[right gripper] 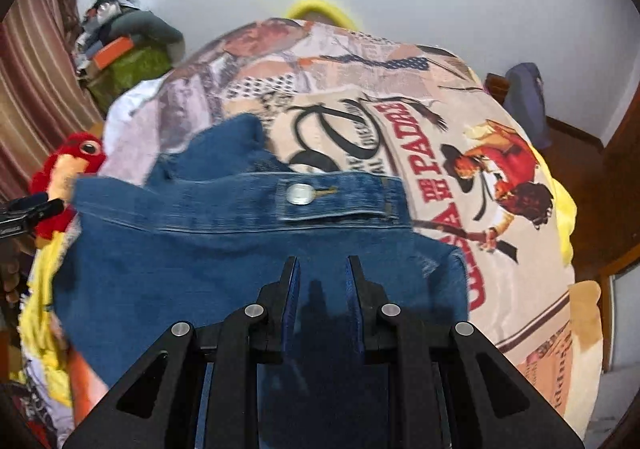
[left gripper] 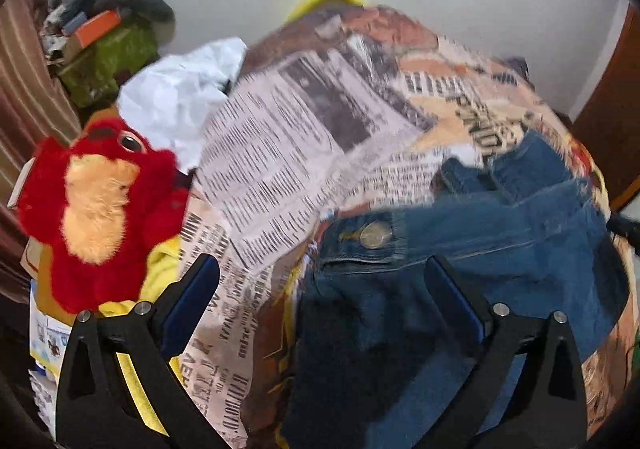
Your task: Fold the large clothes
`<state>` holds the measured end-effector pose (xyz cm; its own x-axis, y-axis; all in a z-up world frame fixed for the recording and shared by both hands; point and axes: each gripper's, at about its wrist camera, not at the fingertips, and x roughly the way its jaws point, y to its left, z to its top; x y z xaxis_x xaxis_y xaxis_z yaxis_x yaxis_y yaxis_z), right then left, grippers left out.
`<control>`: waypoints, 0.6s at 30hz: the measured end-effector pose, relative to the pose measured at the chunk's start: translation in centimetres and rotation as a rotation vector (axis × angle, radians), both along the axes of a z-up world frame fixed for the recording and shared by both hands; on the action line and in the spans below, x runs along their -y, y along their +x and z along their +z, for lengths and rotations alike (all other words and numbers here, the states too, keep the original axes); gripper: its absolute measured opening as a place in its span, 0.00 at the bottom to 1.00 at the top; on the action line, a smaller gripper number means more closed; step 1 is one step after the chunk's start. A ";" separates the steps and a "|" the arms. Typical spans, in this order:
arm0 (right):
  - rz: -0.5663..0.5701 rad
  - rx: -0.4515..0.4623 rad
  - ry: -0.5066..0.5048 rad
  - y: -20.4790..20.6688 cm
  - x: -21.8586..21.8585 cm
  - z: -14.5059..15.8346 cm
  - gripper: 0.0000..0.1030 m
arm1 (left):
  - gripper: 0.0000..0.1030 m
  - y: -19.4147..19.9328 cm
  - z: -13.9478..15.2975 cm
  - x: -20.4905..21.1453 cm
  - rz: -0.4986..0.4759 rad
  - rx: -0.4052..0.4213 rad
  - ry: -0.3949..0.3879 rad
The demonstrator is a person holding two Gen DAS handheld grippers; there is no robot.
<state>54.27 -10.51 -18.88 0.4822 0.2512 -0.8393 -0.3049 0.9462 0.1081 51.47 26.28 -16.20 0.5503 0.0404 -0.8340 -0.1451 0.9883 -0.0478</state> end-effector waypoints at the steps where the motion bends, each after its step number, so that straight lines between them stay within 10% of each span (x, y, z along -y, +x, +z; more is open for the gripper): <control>1: 0.009 0.001 0.006 -0.4 -0.3 0.4 0.18 | 1.00 -0.2 0.3 -0.3 0.011 0.005 -0.016; 18: 0.309 -0.048 -0.055 -7.8 -11.7 -1.8 0.18 | 1.00 -6.0 -3.0 8.9 -0.149 0.041 0.069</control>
